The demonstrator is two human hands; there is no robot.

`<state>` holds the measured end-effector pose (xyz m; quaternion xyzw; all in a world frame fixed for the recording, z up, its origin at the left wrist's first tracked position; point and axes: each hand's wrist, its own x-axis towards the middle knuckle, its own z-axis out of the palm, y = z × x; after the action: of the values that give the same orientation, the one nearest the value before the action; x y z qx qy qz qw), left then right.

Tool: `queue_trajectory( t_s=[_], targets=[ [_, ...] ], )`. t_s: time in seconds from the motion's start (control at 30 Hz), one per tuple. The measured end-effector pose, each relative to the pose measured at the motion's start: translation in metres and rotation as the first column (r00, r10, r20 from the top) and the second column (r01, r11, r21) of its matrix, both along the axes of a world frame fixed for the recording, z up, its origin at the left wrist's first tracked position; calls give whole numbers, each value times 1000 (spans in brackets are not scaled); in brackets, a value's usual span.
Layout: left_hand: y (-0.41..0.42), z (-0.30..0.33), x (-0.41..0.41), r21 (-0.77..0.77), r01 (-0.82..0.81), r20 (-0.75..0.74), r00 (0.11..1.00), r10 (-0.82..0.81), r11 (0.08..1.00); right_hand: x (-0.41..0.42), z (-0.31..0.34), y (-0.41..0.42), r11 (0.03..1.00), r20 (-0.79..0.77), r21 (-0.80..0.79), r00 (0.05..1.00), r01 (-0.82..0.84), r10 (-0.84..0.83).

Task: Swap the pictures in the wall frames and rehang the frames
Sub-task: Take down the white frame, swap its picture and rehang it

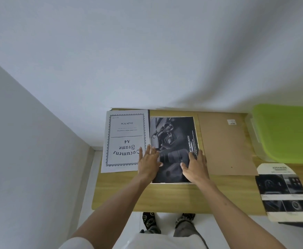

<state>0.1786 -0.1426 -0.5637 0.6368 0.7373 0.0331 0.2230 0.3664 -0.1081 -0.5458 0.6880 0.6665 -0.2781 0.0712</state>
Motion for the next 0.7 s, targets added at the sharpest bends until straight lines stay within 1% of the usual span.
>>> queue_trajectory(
  t_s=[0.07, 0.2, 0.33, 0.47, 0.53, 0.6, 0.7],
  targets=[
    [2, 3, -5, 29, 1, 6, 1000, -1, 1000, 0, -1, 0, 1000, -20, 18, 1000, 23, -22],
    [5, 8, -11, 30, 27, 16, 999, -28, 999, 0, -5, 1, 997, -17, 44, 998, 56, -55],
    [6, 8, -13, 54, -8, 37, 999, 6, 998, 0, -3, 5, 977, -64, 185, 993, 109, -99],
    [8, 14, -13, 128, -71, 51, 997, 65, 989, 5, 4, 10, 940, -166, 216, 958, 265, -233],
    [8, 17, -14, 139, -101, 112, 990, 85, 985, 10, 7, 12, 906, -234, 208, 918, 368, -319],
    [7, 20, -16, 162, -126, 191, 977, 94, 979, 16, 11, 16, 871, -306, 167, 864, 463, -401],
    [4, 21, -22, 207, -186, 325, 939, 112, 960, 24, 13, 24, 839, -417, 3, 763, 544, -494]
  ],
)
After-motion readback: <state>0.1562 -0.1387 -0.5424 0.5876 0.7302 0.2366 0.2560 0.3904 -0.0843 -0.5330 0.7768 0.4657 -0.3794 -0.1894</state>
